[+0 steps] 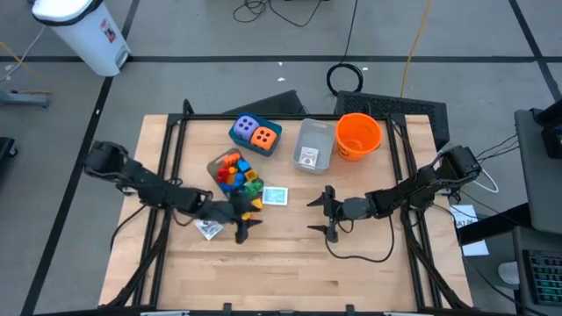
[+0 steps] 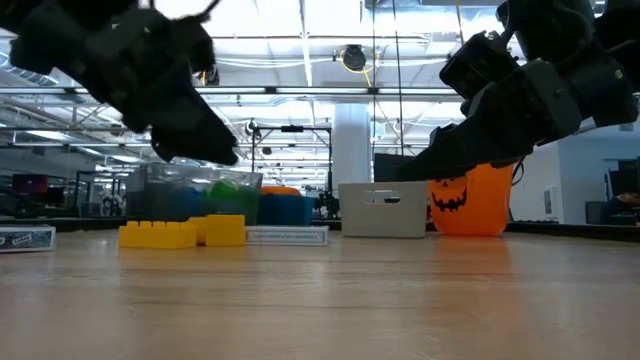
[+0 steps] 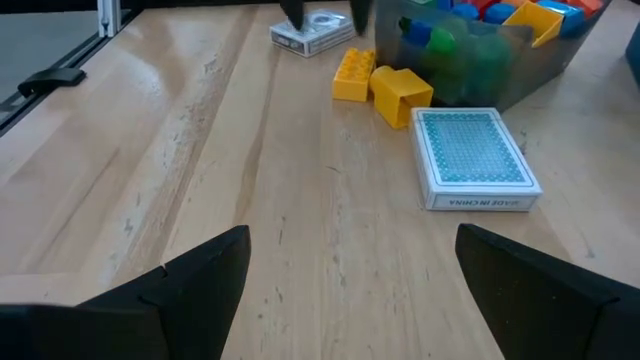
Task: Pick & Place Toys
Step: Adjust the black bin, then put the yellow game piece into the black bin
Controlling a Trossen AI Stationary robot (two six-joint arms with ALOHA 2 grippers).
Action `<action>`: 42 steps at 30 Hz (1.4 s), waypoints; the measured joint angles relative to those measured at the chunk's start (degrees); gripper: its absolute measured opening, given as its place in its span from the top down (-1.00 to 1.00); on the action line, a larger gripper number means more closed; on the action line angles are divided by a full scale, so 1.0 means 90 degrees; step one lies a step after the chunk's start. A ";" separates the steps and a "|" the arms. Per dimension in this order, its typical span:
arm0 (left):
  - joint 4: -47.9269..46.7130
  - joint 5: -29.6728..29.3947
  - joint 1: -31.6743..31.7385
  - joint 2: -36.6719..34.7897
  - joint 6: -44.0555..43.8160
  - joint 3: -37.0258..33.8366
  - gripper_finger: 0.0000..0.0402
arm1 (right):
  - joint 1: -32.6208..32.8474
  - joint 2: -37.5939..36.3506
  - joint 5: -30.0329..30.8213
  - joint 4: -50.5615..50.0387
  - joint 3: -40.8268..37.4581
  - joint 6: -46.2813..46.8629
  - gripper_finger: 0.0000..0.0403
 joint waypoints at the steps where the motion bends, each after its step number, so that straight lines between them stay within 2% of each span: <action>1: -0.0219 -0.0151 0.0018 0.0154 -0.0001 0.0151 0.00 | 0.0000 0.0000 0.0000 -0.0002 0.0000 0.0002 -0.73; 4: -0.1210 -0.0738 0.0081 0.0425 -0.0048 0.0660 0.00 | 0.0000 0.0000 0.0000 -0.0015 0.0000 0.0010 -0.73; 9: -0.3208 -0.1722 0.0240 0.0513 -0.0755 0.1329 0.00 | 0.0000 0.0000 0.0000 -0.0056 0.0001 0.0010 -0.73; 13: -0.4727 -0.2146 0.0474 0.0513 -0.1344 0.1569 0.00 | 0.0000 0.0000 0.0000 -0.0071 0.0002 0.0010 -0.73; 18: -0.5666 -0.2453 0.0875 0.0513 -0.1799 0.1568 0.01 | 0.0000 0.0000 0.0000 -0.0105 0.0000 0.0013 -0.73; 23: -0.5303 -0.2359 0.0971 0.0513 -0.1225 0.1568 0.00 | 0.0000 0.0000 0.0000 -0.0105 0.0002 0.0010 -0.73; 26: -0.5125 -0.1905 0.0856 0.0512 -0.1151 0.1568 0.00 | 0.0000 0.0000 0.0000 -0.0105 0.0000 0.0010 -0.73; 30: -0.4884 -0.1138 0.0394 0.0513 -0.1250 0.1568 0.00 | 0.0016 0.0000 -0.0001 -0.0105 0.0001 0.0013 -0.73; 33: -0.4531 -0.0916 -0.0140 0.0511 -0.1448 0.1568 0.00 | 0.0017 0.0000 -0.0012 -0.0107 0.0000 0.0013 -0.73; 37: -0.3811 -0.1310 -0.0899 0.0511 -0.1693 0.1568 0.00 | 0.0017 0.0000 -0.0013 -0.0105 0.0002 0.0015 -0.73; 42: -0.2966 -0.2573 -0.1597 0.0511 -0.1264 0.1568 0.00 | 0.0017 0.0000 -0.0010 -0.0105 0.0000 0.0015 -0.73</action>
